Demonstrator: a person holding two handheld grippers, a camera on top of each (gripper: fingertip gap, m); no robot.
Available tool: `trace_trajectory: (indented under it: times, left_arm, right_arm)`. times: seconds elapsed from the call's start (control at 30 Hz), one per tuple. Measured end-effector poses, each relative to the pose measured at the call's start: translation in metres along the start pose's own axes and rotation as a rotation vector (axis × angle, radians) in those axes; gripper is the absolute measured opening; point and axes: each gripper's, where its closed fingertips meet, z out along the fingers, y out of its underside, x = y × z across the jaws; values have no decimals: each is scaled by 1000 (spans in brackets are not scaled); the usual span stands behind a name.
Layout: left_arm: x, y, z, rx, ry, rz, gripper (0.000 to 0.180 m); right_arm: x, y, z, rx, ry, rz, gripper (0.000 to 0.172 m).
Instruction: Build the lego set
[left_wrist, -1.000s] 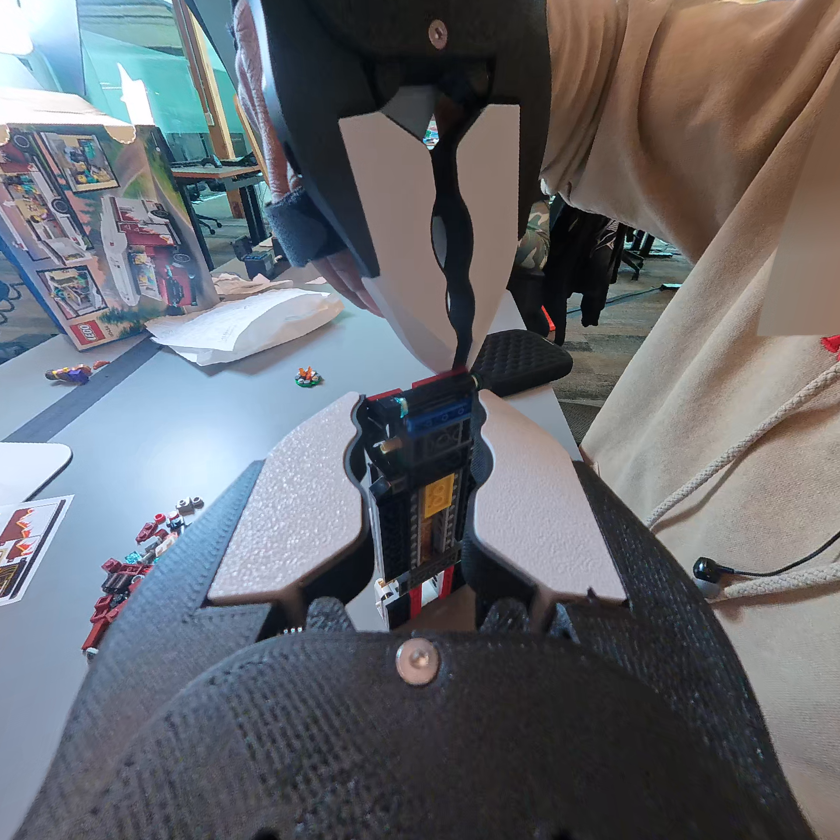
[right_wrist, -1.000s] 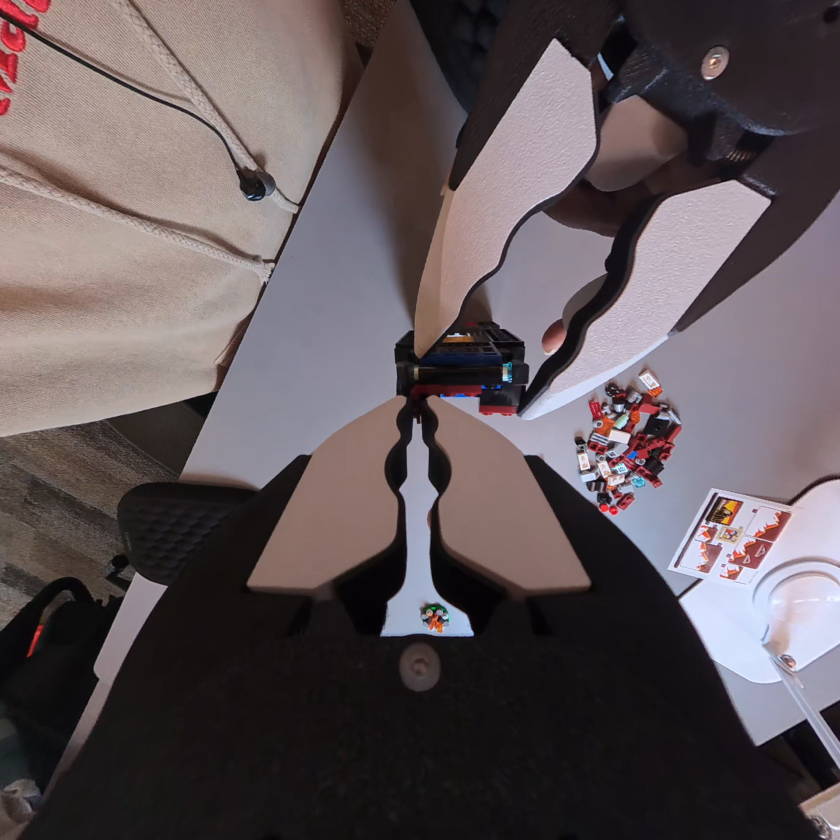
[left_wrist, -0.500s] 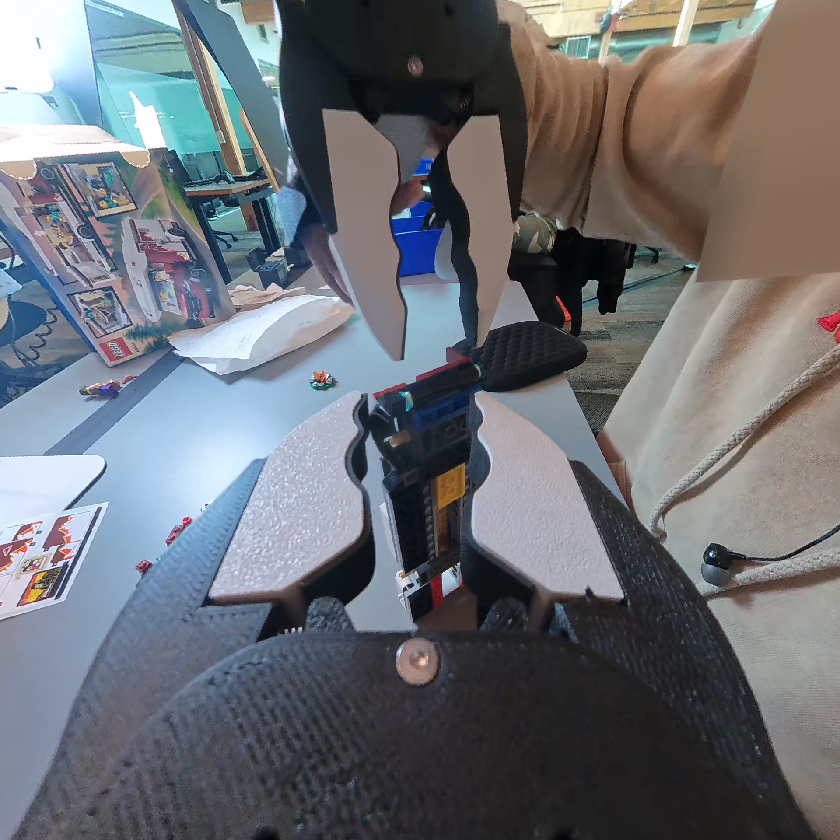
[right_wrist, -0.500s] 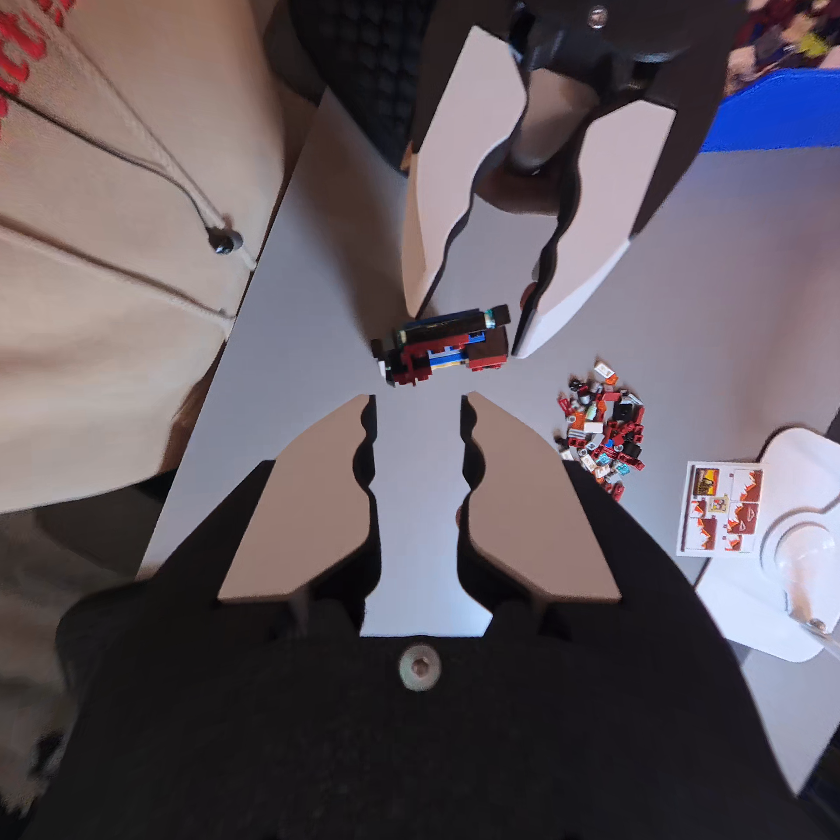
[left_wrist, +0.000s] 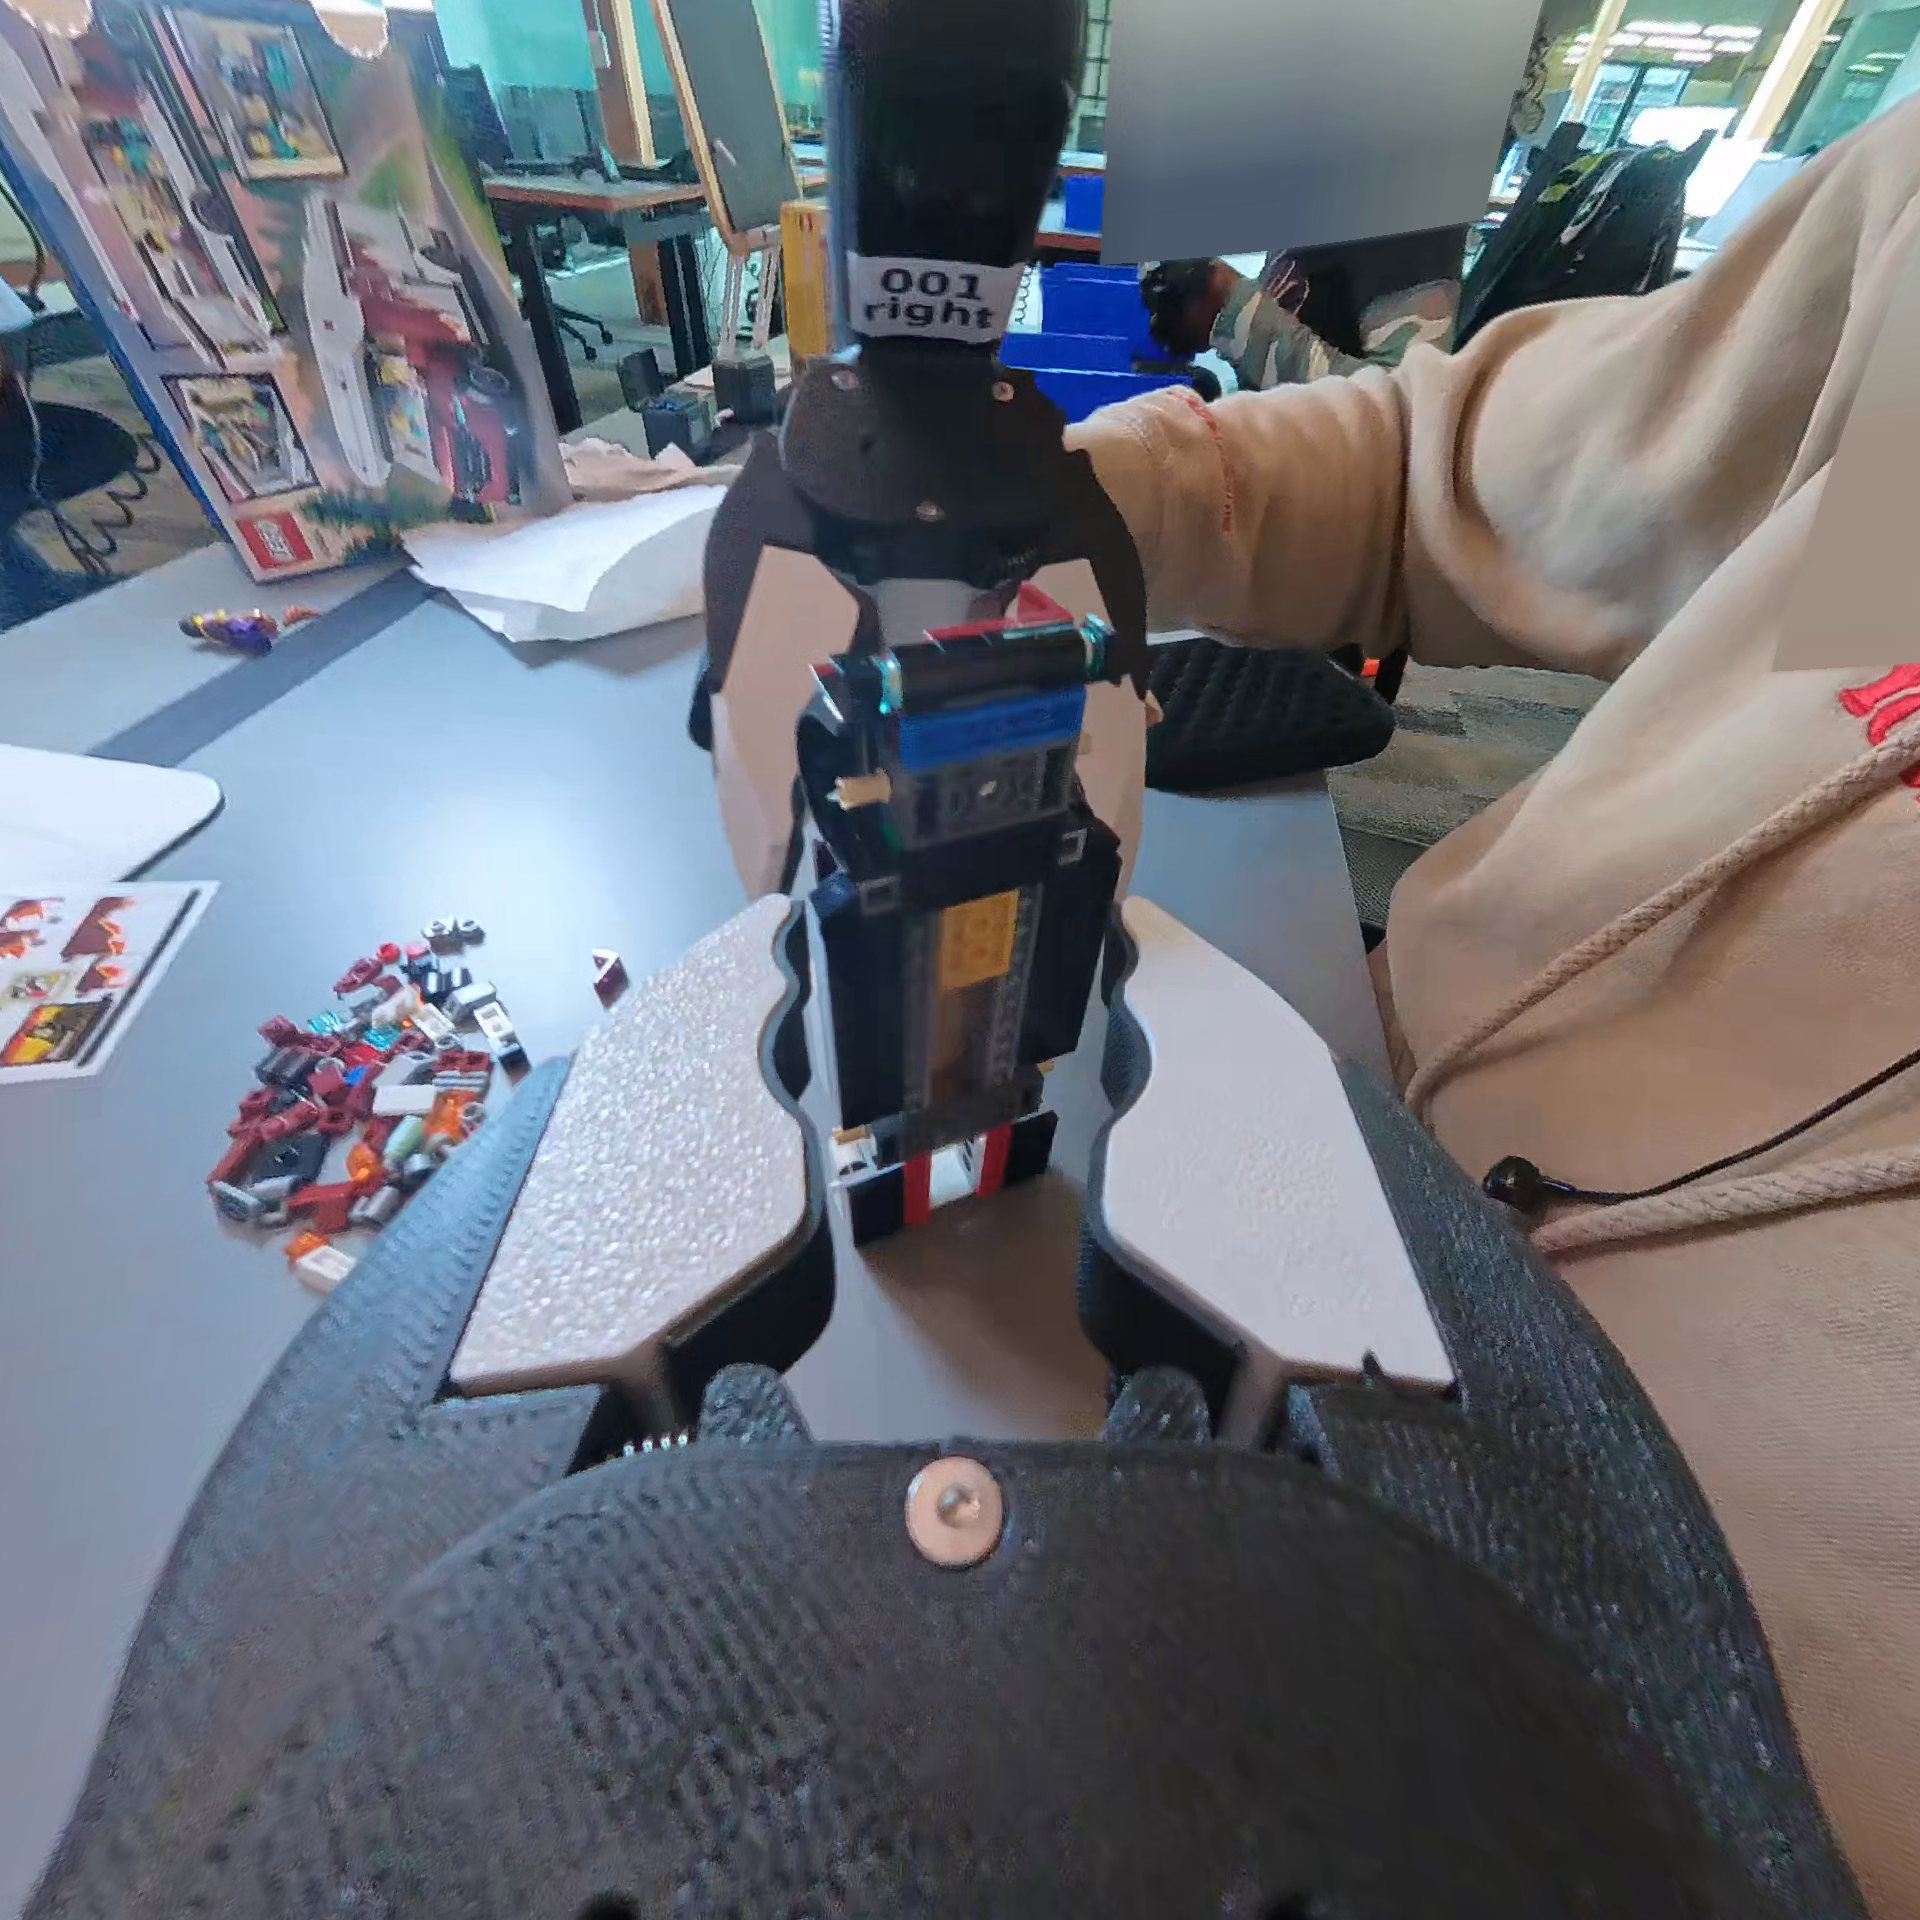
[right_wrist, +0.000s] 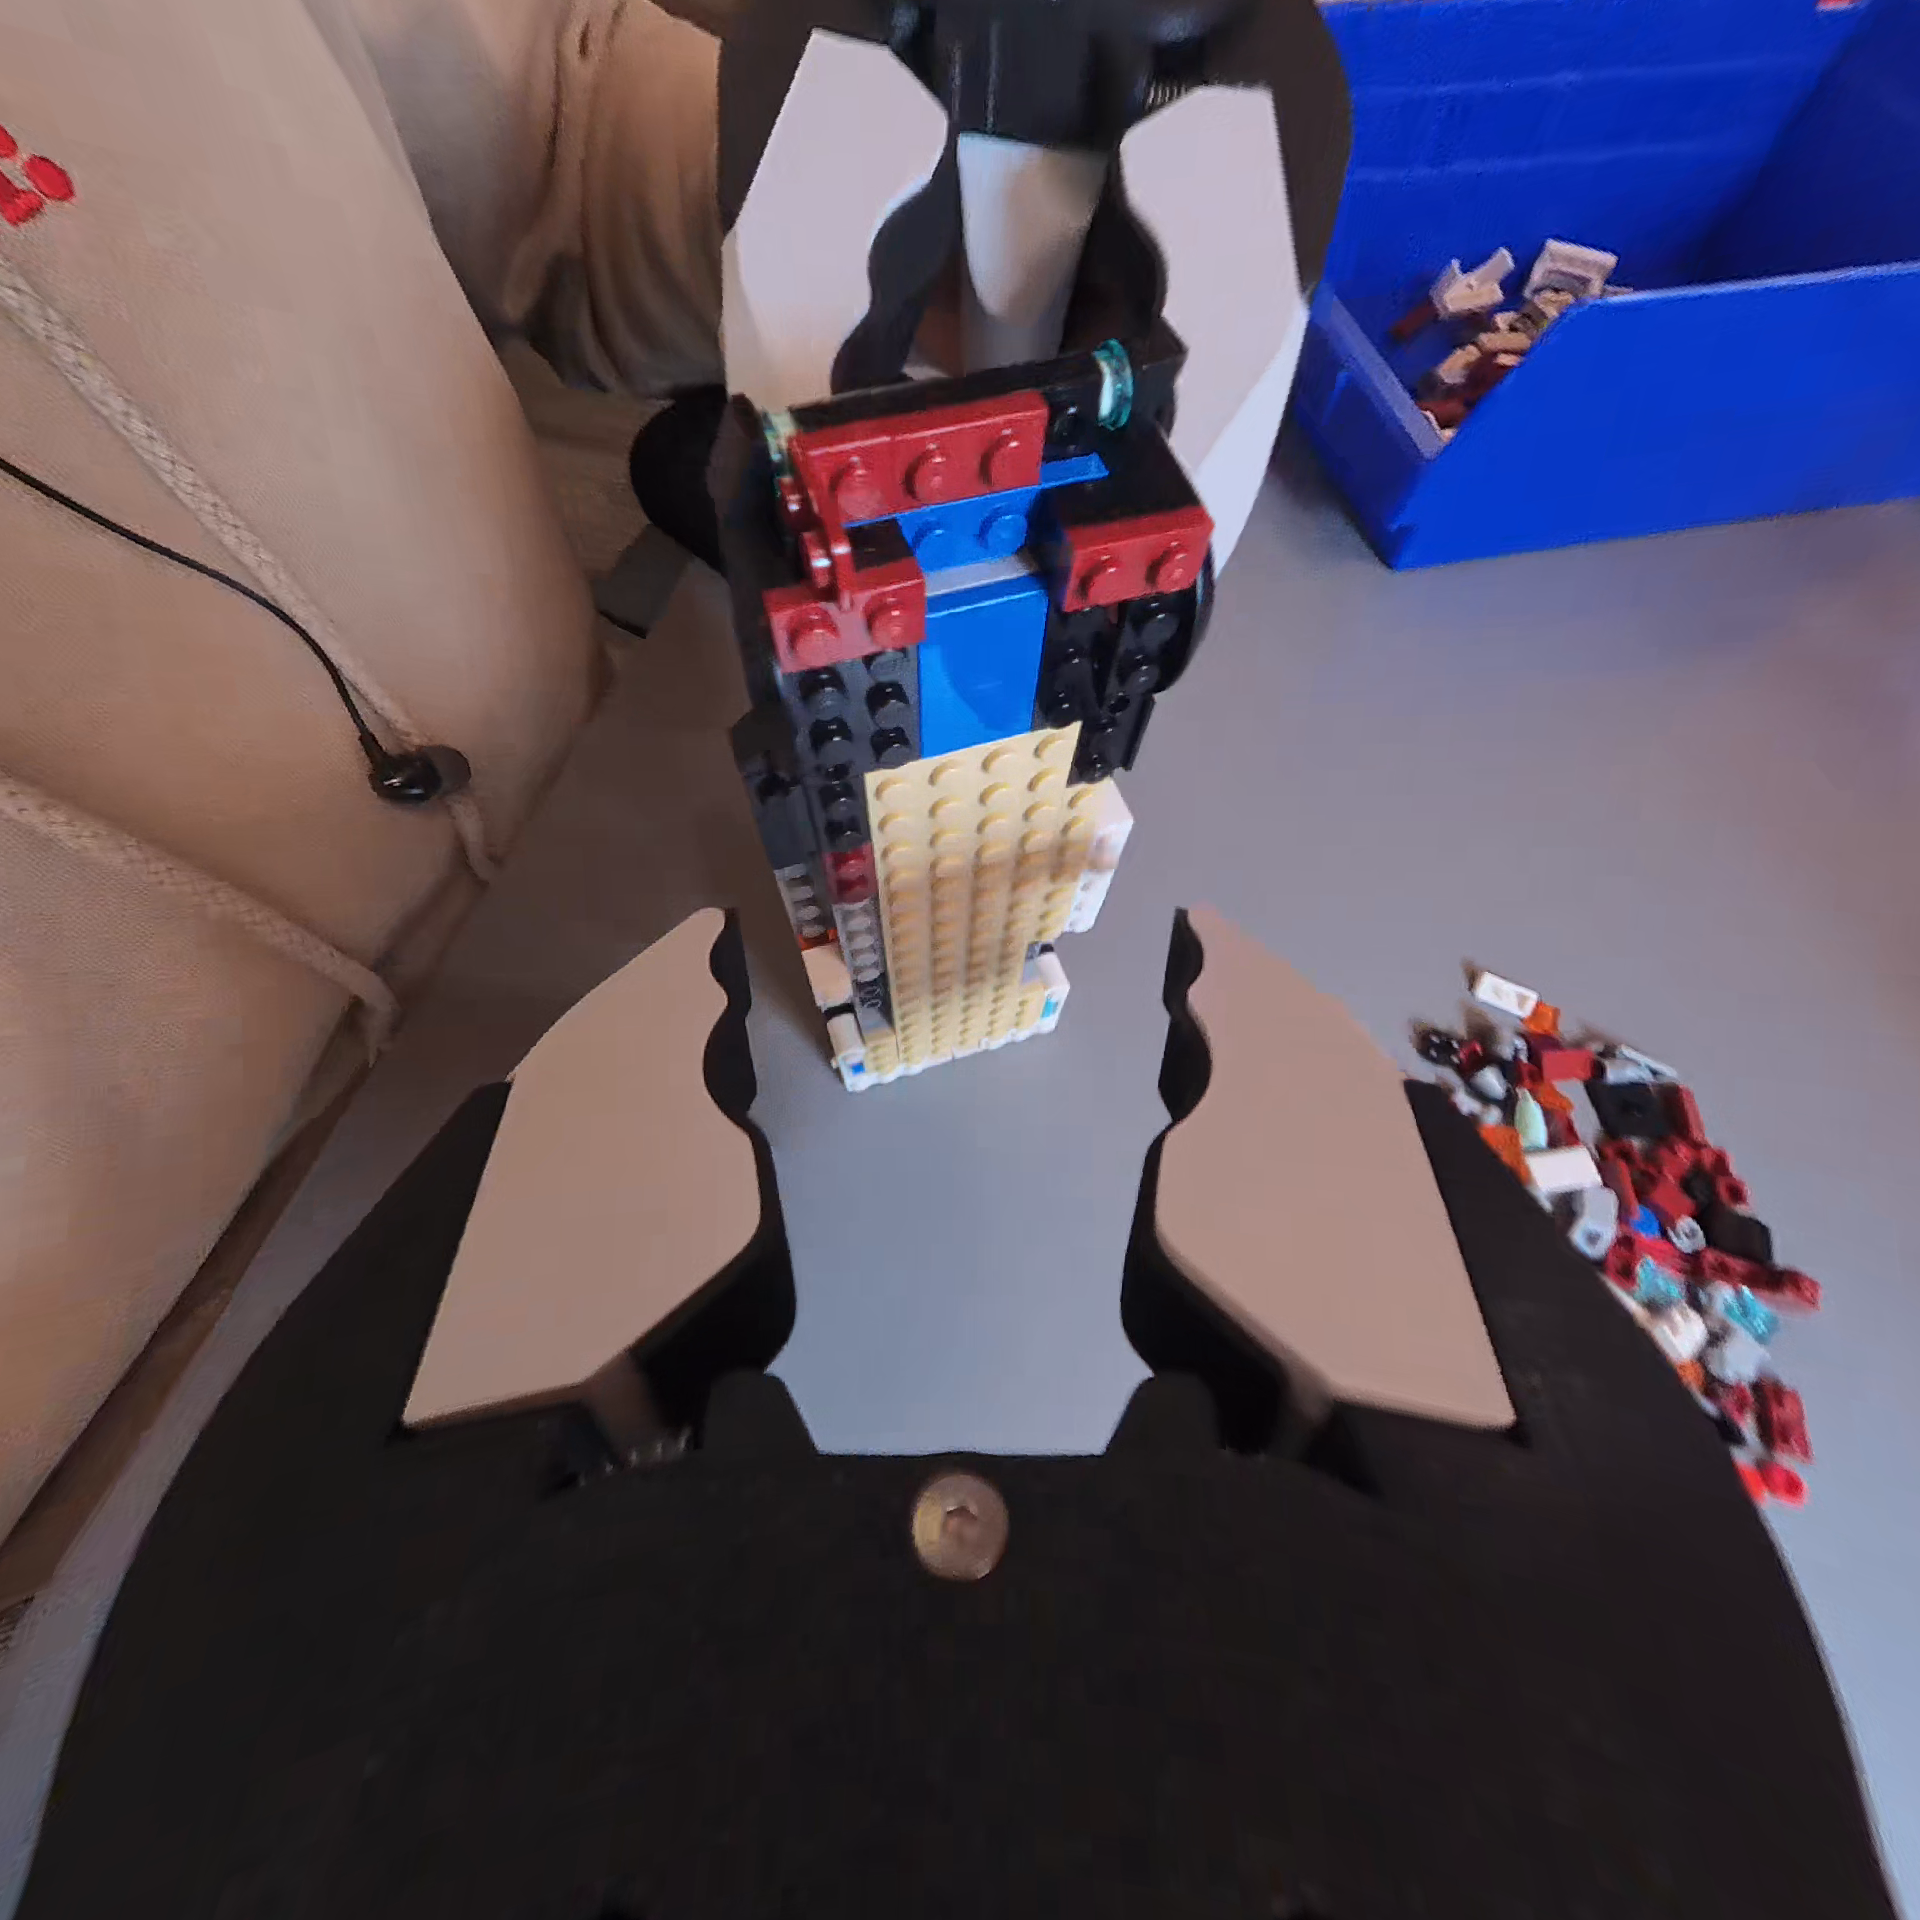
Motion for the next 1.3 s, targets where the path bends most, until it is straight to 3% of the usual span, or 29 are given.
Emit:
trace_trajectory:
  times: [0.17, 0.33, 0.5, 0.77, 0.93, 1.1, 1.3]
  left_arm:
    - [2, 2, 5, 21, -21, -12, 54]
    - [0, 4, 9, 43, 18, -36, 54]
    - [-8, -2, 1, 84, -17, -39, 56]
    - [-17, -2, 10, 60, -234, 27, 61]
    - [-35, 0, 13, 46, -354, 38, 46]
    - [-36, -2, 19, 34, -317, 60, 44]
    - [-23, -5, 23, 23, -105, 161, 44]
  right_arm:
    - [-4, 2, 21, 28, -98, -28, 76]
    - [-4, -2, 26, 82, -49, -10, 72]
    - [4, 0, 23, 68, 126, 62, 72]
    - [32, 5, 19, 2, 509, 214, 72]
    - [41, 7, 17, 52, 616, 266, 72]
    - [44, 8, 11, 64, 681, 262, 72]
    - [30, 10, 3, 24, 609, 118, 71]
